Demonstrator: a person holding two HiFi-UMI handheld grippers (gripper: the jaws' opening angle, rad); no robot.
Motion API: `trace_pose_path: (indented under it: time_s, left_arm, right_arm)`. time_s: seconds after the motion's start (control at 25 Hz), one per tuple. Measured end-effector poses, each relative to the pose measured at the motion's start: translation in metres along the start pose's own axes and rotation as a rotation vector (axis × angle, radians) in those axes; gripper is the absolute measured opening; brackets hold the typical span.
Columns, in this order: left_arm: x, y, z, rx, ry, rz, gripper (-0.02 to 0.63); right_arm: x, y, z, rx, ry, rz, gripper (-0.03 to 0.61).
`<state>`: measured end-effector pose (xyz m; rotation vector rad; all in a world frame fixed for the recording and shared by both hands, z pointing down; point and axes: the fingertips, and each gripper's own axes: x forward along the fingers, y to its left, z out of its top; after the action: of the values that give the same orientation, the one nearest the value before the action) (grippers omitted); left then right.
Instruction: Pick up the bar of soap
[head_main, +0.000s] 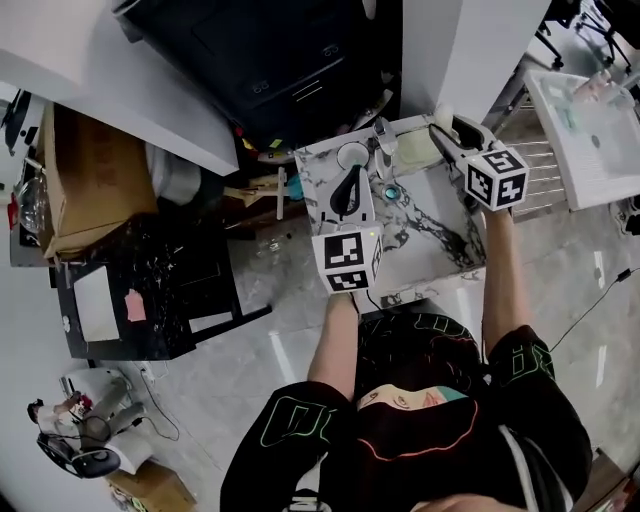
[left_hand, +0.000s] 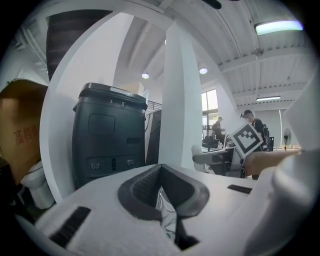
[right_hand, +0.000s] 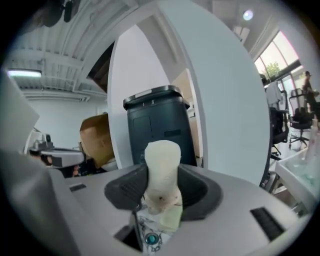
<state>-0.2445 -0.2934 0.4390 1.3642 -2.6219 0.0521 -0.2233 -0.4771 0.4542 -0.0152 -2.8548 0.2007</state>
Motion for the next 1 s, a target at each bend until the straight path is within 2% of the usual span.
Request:
trace_pose_path:
  time_s: [0.16,0.32,0.6,0.72,1.0]
  left_arm:
    - [0.010,-0.006,0.026,0.015,-0.058,-0.023,0.008]
    - [0.017,-0.012,0.052,0.026,-0.112,-0.043,0.008]
    - [0.020,-0.021,0.104,0.080,-0.206,-0.077,0.008]
    - [0.019,-0.020,0.112,0.091,-0.220,-0.080,0.008]
    - [0.016,-0.022,0.113,0.113,-0.215,-0.095,0.008]
  right_arm:
    - [-0.028,0.008,0.035,0.027,-0.120,-0.052,0.187]
    - [-0.055,0.017,0.053,0.031,-0.192,-0.104,0.187]
    - [-0.093,0.020,0.065,-0.001,-0.219,-0.148,0.187]
    - [-0.103,0.017,0.068,-0.013,-0.226,-0.172,0.187]
    - [-0.108,0.029,0.073,-0.043,-0.249,-0.163,0.186]
